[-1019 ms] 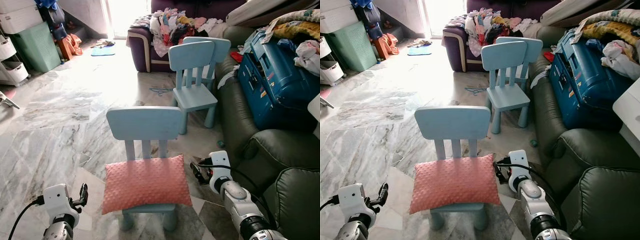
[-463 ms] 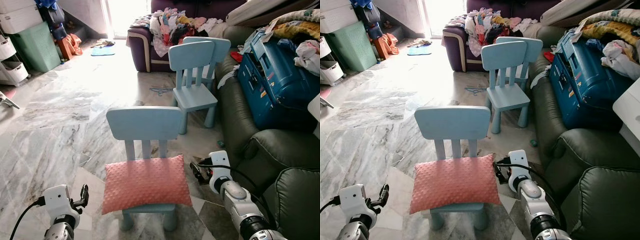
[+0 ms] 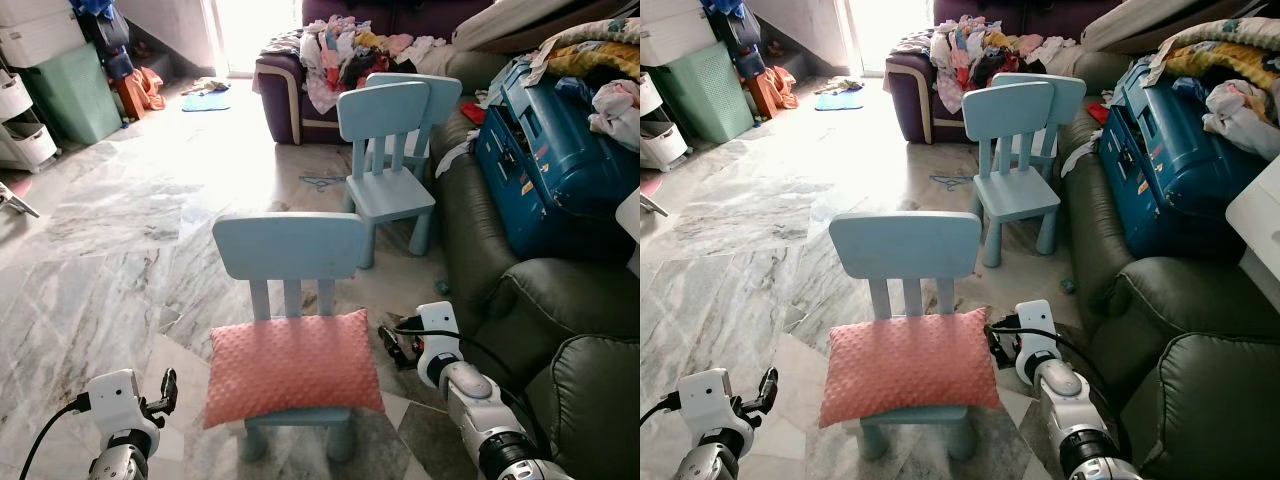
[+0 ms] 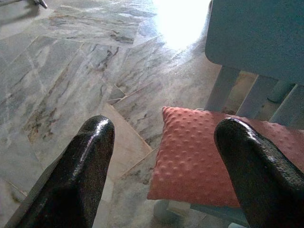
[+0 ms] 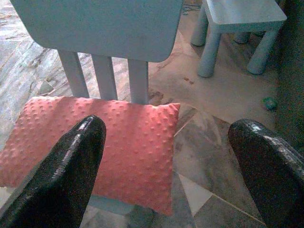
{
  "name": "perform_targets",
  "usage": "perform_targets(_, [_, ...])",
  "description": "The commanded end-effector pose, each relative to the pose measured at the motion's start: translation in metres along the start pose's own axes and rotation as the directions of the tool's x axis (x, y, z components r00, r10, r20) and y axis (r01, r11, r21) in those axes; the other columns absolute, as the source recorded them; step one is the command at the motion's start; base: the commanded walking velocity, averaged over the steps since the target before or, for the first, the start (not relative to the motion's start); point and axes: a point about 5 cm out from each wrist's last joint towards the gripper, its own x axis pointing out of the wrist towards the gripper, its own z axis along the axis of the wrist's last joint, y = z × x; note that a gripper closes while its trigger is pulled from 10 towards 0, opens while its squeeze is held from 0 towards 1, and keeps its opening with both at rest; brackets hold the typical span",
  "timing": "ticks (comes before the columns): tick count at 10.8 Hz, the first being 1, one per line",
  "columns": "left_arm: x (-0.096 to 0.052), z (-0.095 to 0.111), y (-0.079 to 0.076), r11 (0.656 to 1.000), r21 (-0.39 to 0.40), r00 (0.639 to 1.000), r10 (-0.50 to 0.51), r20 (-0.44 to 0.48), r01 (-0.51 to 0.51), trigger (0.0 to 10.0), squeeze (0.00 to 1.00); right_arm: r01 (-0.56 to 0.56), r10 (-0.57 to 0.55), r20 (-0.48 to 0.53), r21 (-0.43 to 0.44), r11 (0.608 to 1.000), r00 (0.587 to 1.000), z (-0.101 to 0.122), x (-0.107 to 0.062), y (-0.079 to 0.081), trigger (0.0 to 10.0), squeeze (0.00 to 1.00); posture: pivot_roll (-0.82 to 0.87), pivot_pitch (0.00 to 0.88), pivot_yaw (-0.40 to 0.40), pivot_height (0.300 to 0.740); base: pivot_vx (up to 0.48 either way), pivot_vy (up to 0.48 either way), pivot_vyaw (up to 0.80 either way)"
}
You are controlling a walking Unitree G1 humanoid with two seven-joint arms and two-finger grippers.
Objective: Move the pillow to the sofa
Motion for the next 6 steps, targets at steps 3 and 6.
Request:
perform_targets(3, [-0.0003, -0.0002, 0.0017, 1.000, 0.011, 1.000, 0.006, -0.001, -0.006, 10.0, 0.00, -0.008, 0.008, 0.006, -0.002, 1.000, 1.000, 0.0033, 0.0018, 0.0026, 10.0, 0.00, -0.10, 0.020, 0.034, 0.630, 0.000, 0.000, 0.00])
perform_targets(6, [0.0002, -0.0003, 0.0018, 1.000, 0.012, 1.000, 0.005, -0.001, -0.005, 10.0, 0.00, -0.010, 0.010, 0.008, -0.002, 1.000, 1.000, 0.0039, 0.0023, 0.0032, 10.0, 0.00, -0.10, 0.015, 0.034, 0.580, 0.000, 0.000, 0.00])
